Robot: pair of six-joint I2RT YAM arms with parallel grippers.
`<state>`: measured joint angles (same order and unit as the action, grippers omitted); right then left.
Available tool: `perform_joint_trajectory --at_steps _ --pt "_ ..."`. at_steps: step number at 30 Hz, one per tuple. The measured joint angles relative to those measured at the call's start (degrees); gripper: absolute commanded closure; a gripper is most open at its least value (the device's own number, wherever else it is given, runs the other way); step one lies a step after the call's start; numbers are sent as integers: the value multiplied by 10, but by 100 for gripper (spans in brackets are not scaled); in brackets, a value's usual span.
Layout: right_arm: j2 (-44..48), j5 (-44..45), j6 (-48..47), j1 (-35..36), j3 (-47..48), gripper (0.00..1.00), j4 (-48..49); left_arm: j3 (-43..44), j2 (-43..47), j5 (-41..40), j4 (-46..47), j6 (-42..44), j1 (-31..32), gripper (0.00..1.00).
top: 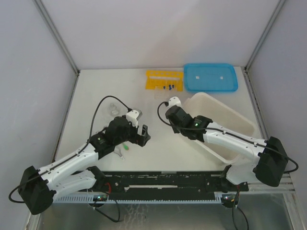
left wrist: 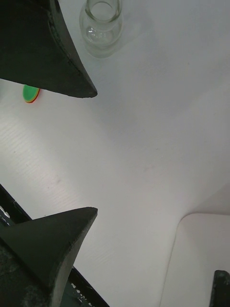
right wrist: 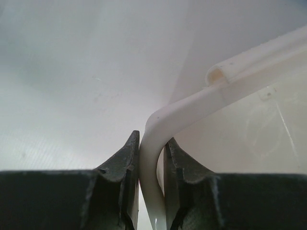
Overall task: Organize the chemistry lab equipment
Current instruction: Move the storage box to the center of the board.
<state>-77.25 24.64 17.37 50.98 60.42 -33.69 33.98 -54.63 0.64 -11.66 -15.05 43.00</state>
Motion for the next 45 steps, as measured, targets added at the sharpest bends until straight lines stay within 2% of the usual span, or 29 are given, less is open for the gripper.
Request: perform_joint_trajectory --at_steps 8,13,19,22,25,33,37,40,45 --pt "13 2 -46 48 -21 98 35 0 33 -49 -31 -12 0 0" --pt "58 -25 -70 96 -31 96 39 0 41 -65 -40 -20 0 0" --pt "151 -63 -74 126 -31 84 51 0 20 -67 -40 -24 0 0" --pt "161 -78 -73 128 -27 67 52 0 9 -67 -41 -24 0 0" --pt "142 -87 -72 133 -26 58 51 0 9 -68 -41 -24 0 0" --pt "142 -87 -69 185 -26 55 35 22 10 -86 -59 -24 0 0" --pt "191 -21 -41 190 -25 54 12 38 7 -93 -59 -24 0 0" --pt "242 17 11 123 -11 55 -31 43 -1 -98 -60 -24 0 0" --pt "320 -1 82 -225 -7 54 -86 62 -7 -115 -70 -23 0 0"
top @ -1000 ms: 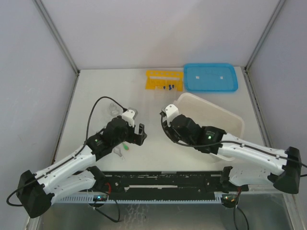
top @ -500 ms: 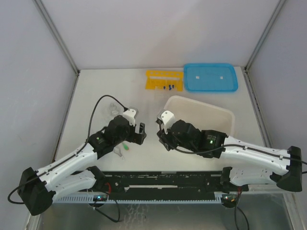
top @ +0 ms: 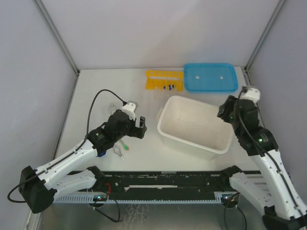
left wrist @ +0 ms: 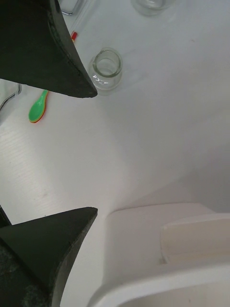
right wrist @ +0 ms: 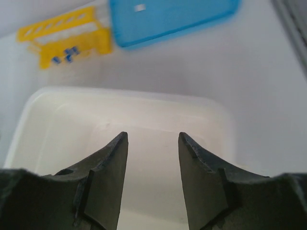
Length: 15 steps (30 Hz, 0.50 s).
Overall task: Organize the chemistry lab equipment
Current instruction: Move the storage box to the center of the board.
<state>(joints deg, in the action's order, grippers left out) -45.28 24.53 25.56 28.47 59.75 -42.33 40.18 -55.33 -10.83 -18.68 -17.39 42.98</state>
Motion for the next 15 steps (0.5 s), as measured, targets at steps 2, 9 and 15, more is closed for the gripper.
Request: perform_joint_trajectory --at_steps 2,9,15 --pt "12 -37 6 -116 -7 54 -16 19 -4 -3 -3 2 0 0" --pt "11 -132 31 -248 -68 55 -38 106 -28 -2 -1 19 -11 7" --pt "-7 -157 43 -251 -105 56 -43 172 -99 37 9 31 -31 9"
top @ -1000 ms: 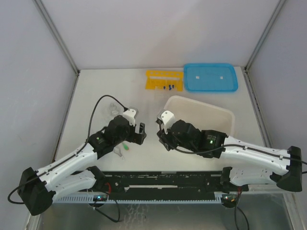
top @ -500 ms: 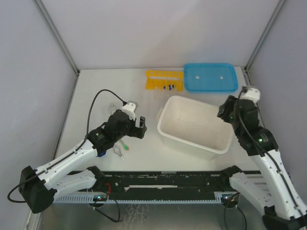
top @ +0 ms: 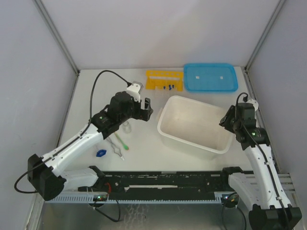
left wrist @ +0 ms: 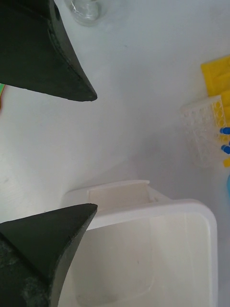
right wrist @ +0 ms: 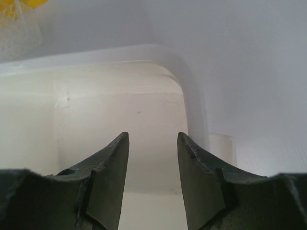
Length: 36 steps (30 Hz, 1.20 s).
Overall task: Organize the chemistry lab equipment
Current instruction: Adjust the storage box at the center of the board.
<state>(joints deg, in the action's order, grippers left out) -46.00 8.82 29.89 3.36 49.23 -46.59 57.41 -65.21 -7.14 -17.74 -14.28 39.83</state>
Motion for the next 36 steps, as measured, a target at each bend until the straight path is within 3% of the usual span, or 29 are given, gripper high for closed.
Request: perform_joint_trajectory --at_steps 13,27,28,29,36 --pt "96 30 6 0 -1 53 -11 23 -68 62 7 4 -2 10" --pt "57 80 10 0 -8 54 -41 68 -119 121 14 3 -2 11" --pt "53 75 9 0 -8 54 -40 69 -122 124 14 3 -2 1" --pt "47 71 8 0 -8 55 -38 69 -125 127 16 3 -2 0" --pt "-24 35 -6 12 -11 62 -17 69 -122 130 15 1 -2 0"
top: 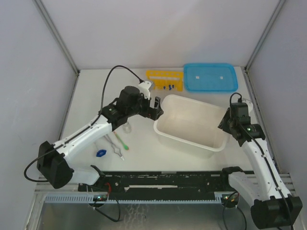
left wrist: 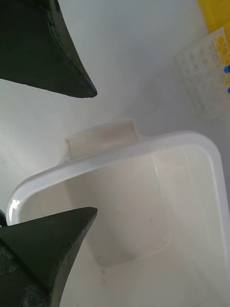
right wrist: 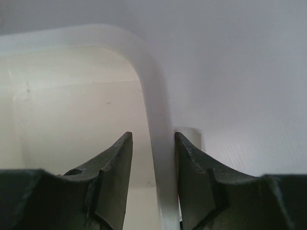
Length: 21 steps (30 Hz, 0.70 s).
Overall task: Organize the chemistry lab equipment
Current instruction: Adjust the storage box at the center of the board.
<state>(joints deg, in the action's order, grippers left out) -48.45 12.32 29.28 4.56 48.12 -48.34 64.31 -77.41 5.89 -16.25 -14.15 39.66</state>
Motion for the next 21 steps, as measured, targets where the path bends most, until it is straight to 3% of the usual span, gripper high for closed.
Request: perform_joint_trajectory --at_steps 5,12,21 --pt "-30 6 -10 50 -4 70 25 -5 47 -29 -13 2 0 0" --pt "-58 13 -19 75 -3 91 57 -60 146 -66 -13 0 0 0" --pt "-103 4 -41 50 20 92 77 -98 151 -77 -19 -2 0 0"
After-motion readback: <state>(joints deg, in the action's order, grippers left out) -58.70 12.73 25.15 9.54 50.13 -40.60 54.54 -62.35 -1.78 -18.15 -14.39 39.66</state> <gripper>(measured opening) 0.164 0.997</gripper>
